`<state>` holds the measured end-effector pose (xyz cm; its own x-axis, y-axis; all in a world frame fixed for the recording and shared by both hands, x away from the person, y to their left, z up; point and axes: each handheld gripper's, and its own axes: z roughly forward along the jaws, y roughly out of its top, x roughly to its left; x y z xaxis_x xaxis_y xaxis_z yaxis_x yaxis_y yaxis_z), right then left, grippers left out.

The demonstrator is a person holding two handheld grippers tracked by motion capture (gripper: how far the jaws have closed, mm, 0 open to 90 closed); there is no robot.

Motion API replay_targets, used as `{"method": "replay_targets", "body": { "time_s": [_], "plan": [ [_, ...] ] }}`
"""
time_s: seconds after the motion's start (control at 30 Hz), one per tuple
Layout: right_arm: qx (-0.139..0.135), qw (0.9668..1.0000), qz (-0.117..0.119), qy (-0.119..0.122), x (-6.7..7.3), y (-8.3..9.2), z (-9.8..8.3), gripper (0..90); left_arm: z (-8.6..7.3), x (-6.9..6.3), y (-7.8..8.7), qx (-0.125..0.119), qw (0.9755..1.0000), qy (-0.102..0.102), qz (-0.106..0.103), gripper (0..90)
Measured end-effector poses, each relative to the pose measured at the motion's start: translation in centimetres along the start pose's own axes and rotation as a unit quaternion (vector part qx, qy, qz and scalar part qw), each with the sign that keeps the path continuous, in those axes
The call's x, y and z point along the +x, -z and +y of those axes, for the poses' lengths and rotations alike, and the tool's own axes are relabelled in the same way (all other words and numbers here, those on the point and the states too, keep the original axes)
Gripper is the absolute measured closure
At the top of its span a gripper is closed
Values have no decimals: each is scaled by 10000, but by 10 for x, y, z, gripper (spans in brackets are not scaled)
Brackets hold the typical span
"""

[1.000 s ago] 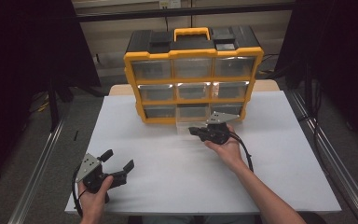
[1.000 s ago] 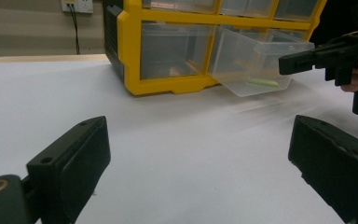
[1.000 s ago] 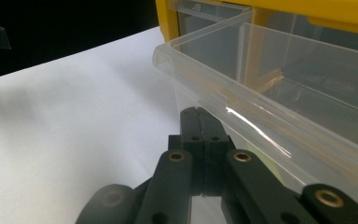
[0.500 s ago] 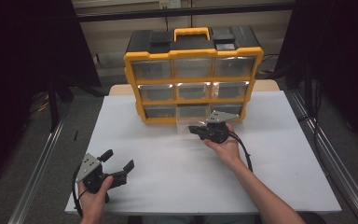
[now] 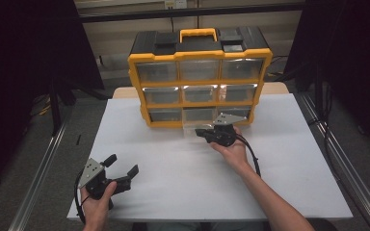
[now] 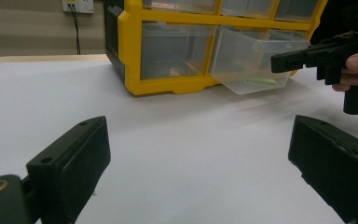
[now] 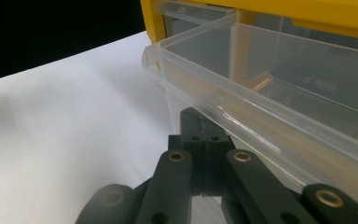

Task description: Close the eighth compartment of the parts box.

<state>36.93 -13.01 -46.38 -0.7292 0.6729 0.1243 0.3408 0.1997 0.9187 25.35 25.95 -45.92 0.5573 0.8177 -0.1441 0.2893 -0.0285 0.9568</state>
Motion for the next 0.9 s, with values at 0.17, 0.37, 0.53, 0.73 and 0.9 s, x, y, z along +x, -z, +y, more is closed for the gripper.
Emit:
{"method": "replay_targets", "body": {
  "time_s": [0.17, 0.37, 0.53, 0.73, 0.9],
  "plan": [
    [-1, 10000, -32, -6, 0, -2, 0, 900, 0, 0, 0, -14, 10000, 19, 10, 56],
    [-27, 10000, -61, -5, -1, -4, 1, 900, 0, 1, 0, -7, 10000, 4, 3, 56],
    [-17, 10000, -75, 1, -2, -6, 2, 900, 0, 1, 0, -13, 10000, 9, -4, 56],
    [-44, 10000, -80, -7, -3, -7, 2, 900, 0, 1, 0, -8, 10000, 10, -7, 56],
    [-154, 9998, -121, 65, -3, -6, 4, 900, 0, 1, 0, -22, 10000, 12, -2, 56]
  ]
}}
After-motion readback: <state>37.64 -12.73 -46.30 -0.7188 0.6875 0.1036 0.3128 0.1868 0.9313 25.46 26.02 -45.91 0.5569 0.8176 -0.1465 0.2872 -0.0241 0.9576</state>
